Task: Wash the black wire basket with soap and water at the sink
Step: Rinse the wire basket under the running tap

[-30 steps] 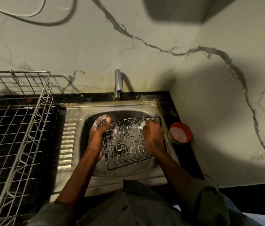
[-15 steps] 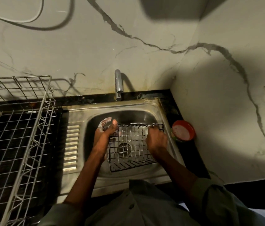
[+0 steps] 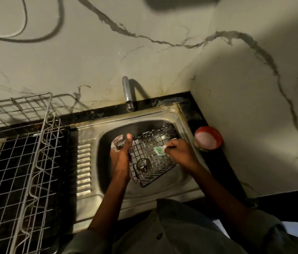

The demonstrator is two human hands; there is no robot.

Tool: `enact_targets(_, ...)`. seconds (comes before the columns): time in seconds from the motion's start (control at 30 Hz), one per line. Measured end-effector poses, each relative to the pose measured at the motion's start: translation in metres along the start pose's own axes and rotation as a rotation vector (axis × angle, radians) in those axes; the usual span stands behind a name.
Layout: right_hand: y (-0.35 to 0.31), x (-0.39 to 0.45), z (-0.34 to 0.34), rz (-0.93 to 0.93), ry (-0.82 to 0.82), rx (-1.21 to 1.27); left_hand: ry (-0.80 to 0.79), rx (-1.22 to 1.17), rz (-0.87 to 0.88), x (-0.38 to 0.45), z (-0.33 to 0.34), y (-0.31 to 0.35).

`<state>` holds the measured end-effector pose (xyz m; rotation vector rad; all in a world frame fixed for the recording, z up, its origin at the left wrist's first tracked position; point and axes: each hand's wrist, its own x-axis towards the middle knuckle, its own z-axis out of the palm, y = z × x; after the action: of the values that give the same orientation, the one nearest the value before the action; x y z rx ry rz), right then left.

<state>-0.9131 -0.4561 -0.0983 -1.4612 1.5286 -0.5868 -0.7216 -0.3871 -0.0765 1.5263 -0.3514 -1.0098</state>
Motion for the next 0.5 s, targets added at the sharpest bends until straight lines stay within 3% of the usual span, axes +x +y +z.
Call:
enact_targets(0.17,0.000,0.007,-0.035,0.068,0.227,0.279,0.070,0.028,0.028,-0.003,0.026,-0.004)
enact_targets(0.33,0.013,0.012,-0.087,0.033,0.581,-0.087,0.095,0.125,0.083,-0.005,0.055,-0.001)
enact_targets(0.5,0.033,0.020,-0.115,0.152,0.500,-0.423,0.166,0.130,0.093,-0.007,0.069,-0.002)
